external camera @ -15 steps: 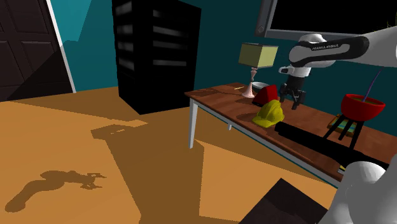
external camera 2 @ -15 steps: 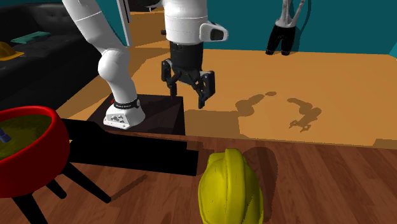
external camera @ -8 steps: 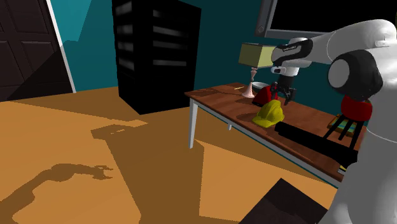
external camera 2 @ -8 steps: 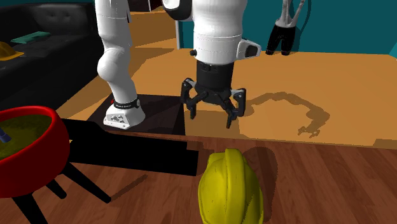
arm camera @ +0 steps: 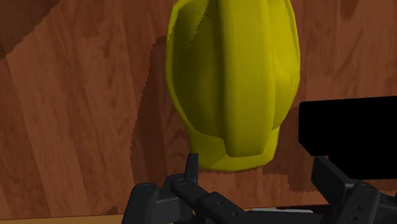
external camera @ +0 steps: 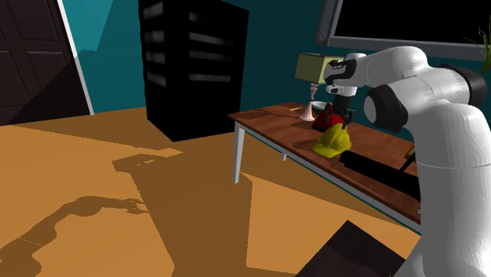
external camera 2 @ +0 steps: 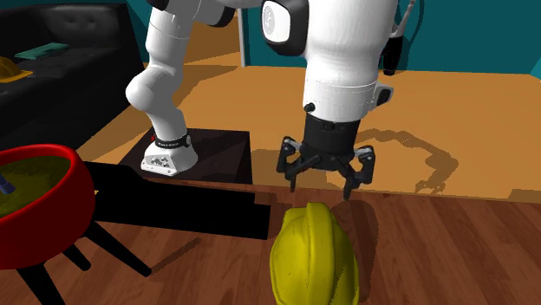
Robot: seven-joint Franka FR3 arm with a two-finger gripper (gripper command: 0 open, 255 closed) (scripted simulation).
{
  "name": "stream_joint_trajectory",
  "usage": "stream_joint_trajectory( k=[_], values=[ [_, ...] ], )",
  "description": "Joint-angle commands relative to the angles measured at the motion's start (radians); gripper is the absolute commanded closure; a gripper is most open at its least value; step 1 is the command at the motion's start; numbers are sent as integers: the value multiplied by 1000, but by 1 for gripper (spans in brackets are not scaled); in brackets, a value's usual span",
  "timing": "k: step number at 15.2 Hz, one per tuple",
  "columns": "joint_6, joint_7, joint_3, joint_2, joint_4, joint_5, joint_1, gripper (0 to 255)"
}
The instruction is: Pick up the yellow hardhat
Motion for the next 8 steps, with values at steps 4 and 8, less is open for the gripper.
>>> stream_joint_trajectory(
  k=[4,8],
  values=[
    [67,-12,9,12,-61,13,8,0],
    [66,-13,9,14,-58,14,6,255]
  ],
)
